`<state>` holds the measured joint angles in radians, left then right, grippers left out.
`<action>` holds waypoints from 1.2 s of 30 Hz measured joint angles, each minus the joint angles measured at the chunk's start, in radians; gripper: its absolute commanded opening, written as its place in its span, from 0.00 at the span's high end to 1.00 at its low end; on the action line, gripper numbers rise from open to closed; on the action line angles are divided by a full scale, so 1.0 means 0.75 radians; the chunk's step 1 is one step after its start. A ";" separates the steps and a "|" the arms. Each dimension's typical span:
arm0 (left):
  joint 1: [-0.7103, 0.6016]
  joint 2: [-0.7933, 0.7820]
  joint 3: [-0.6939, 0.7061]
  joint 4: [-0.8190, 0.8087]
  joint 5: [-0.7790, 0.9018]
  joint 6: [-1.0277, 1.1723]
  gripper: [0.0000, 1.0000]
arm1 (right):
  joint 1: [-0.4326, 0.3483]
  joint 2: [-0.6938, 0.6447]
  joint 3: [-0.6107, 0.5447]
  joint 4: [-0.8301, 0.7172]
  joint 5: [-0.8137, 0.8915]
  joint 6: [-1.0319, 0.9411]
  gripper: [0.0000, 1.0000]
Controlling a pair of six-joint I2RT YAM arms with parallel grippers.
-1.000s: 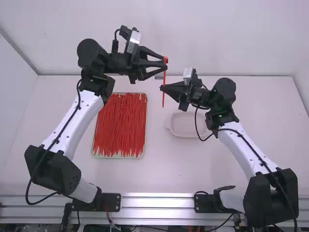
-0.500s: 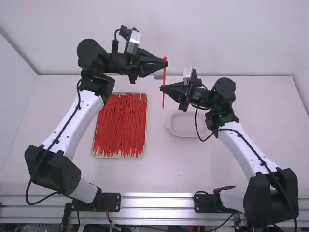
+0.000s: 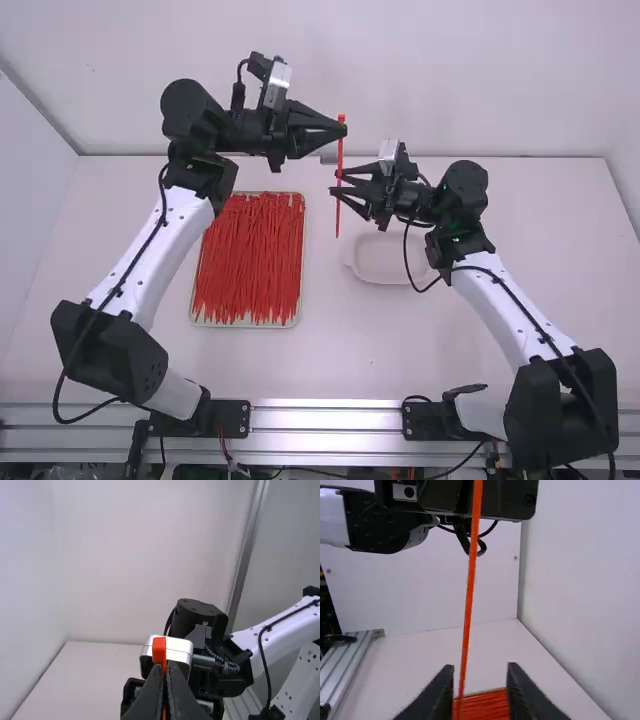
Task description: Fasten the cable tie
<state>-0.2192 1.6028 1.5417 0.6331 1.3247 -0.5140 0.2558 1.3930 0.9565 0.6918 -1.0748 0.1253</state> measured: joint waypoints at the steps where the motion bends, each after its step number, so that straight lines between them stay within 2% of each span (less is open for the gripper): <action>1: 0.009 -0.001 -0.001 0.000 -0.006 -0.004 0.98 | 0.001 0.000 0.000 -0.004 0.001 0.005 0.02; 11: 0.122 -0.001 -0.001 -0.094 -0.104 -0.023 0.98 | -0.010 0.000 0.000 -0.032 0.002 -0.008 0.02; 22: 0.164 -0.001 0.000 -0.260 -0.246 -0.022 0.98 | -0.001 0.000 -0.030 -0.034 0.001 -0.307 0.02; 36: 0.178 0.016 0.000 -0.315 -0.282 0.017 0.98 | -0.001 0.000 -0.112 -0.031 0.002 -0.587 0.02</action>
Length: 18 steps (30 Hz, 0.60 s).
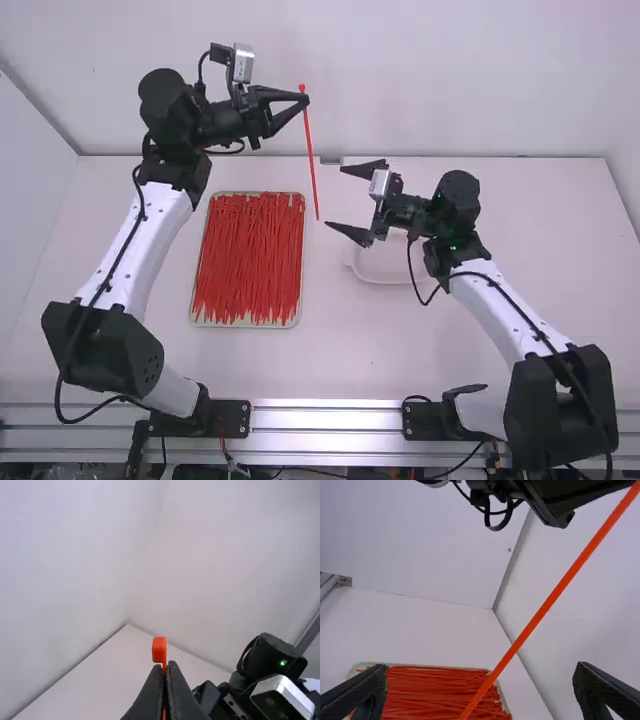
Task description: Fasten the cable tie
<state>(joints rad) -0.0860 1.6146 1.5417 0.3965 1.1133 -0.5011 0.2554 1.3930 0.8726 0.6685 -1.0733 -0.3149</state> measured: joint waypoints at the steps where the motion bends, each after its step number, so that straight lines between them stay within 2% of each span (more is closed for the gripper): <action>1: 0.001 0.013 -0.001 0.000 -0.001 -0.001 0.98 | 0.000 0.000 -0.004 0.006 0.001 -0.009 0.01; 11: 0.024 0.133 0.000 0.002 -0.010 -0.036 0.98 | 0.000 0.000 -0.072 0.090 -0.014 -0.043 0.02; 18: 0.029 0.199 -0.001 -0.006 -0.025 -0.047 0.98 | 0.037 0.000 -0.103 0.105 -0.053 -0.044 0.01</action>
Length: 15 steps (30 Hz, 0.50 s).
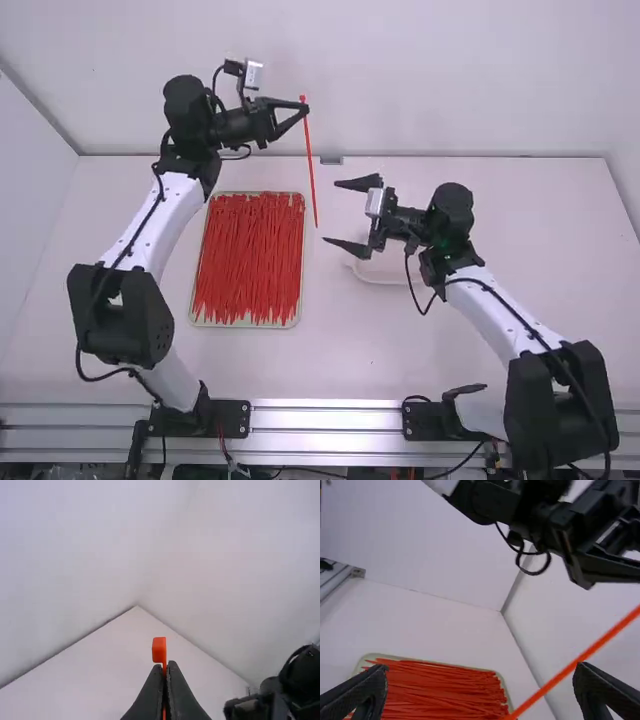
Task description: Fasten the cable tie
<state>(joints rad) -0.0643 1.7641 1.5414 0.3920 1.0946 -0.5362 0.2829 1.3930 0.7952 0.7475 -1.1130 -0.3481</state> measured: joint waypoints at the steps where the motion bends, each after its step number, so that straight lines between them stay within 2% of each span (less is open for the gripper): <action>1: 0.000 0.011 0.001 -0.003 -0.001 -0.003 0.98 | 0.003 0.000 0.000 0.001 -0.003 0.001 0.02; 15: 0.010 0.169 0.001 -0.071 0.000 -0.045 0.98 | -0.052 0.000 0.000 -0.035 -0.011 -0.034 0.02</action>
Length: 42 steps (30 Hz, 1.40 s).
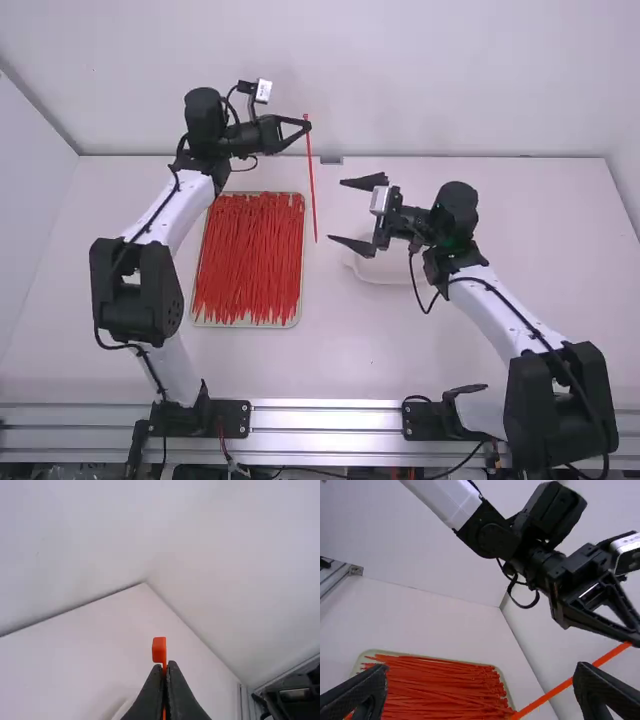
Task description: Fasten the cable tie
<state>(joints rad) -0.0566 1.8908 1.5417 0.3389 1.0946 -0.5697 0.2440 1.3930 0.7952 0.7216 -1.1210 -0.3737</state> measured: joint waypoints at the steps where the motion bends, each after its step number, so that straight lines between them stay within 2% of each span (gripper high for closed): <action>1: 0.002 0.009 0.000 -0.012 0.000 -0.007 0.98 | -0.002 0.000 -0.002 -0.003 0.001 -0.023 0.02; 9: 0.013 0.077 0.000 -0.145 0.024 -0.063 0.98 | 0.034 0.000 -0.111 0.001 0.002 -0.404 0.02; 18: 0.010 0.091 0.000 -0.148 0.222 -0.220 0.98 | 0.097 0.000 -0.269 0.018 0.001 -1.089 0.02; 23: 0.008 0.091 -0.001 -0.209 0.301 -0.362 0.98 | 0.113 0.000 -0.296 0.075 0.002 -1.287 0.02; 31: 0.008 0.092 -0.003 -0.377 0.335 -0.499 0.98 | 0.116 0.000 -0.366 0.233 0.000 -1.428 0.02; 42: -0.068 0.092 -0.004 -0.385 0.340 -0.559 0.98 | 0.116 0.000 -0.449 0.381 0.002 -1.506 0.02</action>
<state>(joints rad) -0.1078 1.9598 1.5387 0.0502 1.3499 -0.9894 0.3309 1.3930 0.4583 1.0073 -1.1198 -1.5032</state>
